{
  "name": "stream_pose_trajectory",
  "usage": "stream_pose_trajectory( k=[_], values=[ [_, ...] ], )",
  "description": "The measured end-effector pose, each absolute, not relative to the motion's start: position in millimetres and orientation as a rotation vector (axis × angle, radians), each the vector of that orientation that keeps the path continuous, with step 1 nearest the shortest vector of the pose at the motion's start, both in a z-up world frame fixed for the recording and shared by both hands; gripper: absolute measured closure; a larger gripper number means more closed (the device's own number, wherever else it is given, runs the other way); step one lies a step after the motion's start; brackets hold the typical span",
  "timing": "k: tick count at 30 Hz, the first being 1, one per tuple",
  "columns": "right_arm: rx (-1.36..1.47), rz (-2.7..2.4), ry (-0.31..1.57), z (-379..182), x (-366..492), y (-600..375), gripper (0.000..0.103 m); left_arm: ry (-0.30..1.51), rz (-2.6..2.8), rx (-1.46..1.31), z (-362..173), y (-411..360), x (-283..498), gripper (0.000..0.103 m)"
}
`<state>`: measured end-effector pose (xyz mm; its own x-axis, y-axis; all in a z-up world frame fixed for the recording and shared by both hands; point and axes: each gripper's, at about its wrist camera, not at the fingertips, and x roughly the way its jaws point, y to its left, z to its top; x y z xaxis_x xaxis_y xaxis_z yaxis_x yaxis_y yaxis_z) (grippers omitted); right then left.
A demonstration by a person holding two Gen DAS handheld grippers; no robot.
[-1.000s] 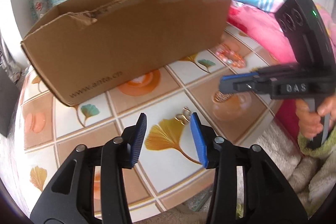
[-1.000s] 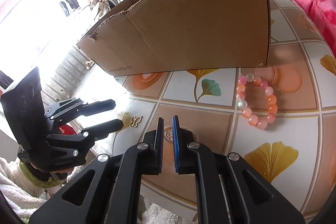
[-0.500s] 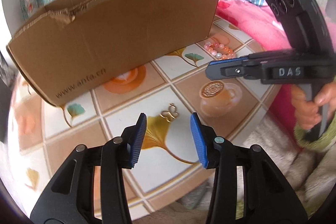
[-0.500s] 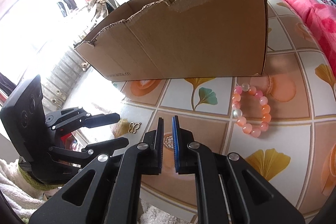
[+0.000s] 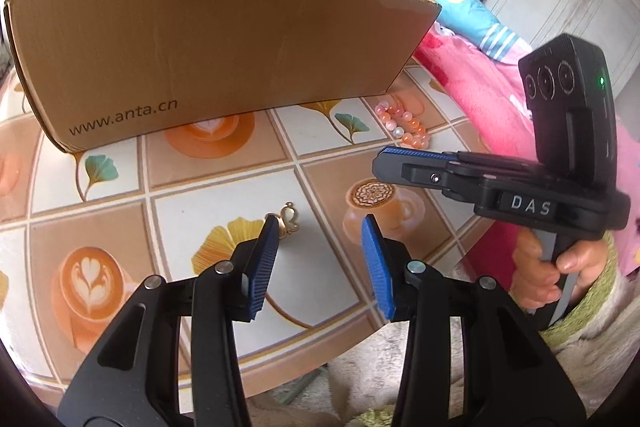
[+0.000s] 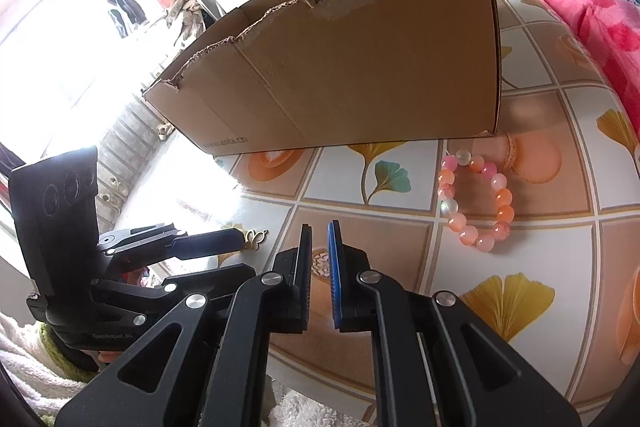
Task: Organize jewelry
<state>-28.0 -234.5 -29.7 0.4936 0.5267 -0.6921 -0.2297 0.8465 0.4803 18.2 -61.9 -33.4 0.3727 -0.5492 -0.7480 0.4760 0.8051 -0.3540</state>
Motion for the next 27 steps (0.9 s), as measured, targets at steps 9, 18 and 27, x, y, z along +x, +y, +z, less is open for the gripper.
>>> stream_pose_trajectory(
  k=[9, 18, 27],
  values=[
    [0.371, 0.473, 0.945, -32.1, -29.2, -240.6, 0.094, 1.000, -0.688, -0.166, -36.4, -66.5, 20.6, 0.063],
    [0.383, 0.465, 0.929, -34.1, -34.2, -243.8, 0.094, 0.956, -0.493, 0.030, -29.0, -80.7, 9.7, 0.063],
    [0.370, 0.459, 0.904, -37.2, -41.0, -236.8, 0.094, 0.946, -0.285, 0.157, -29.5, -107.9, 4.7, 0.068]
  ],
)
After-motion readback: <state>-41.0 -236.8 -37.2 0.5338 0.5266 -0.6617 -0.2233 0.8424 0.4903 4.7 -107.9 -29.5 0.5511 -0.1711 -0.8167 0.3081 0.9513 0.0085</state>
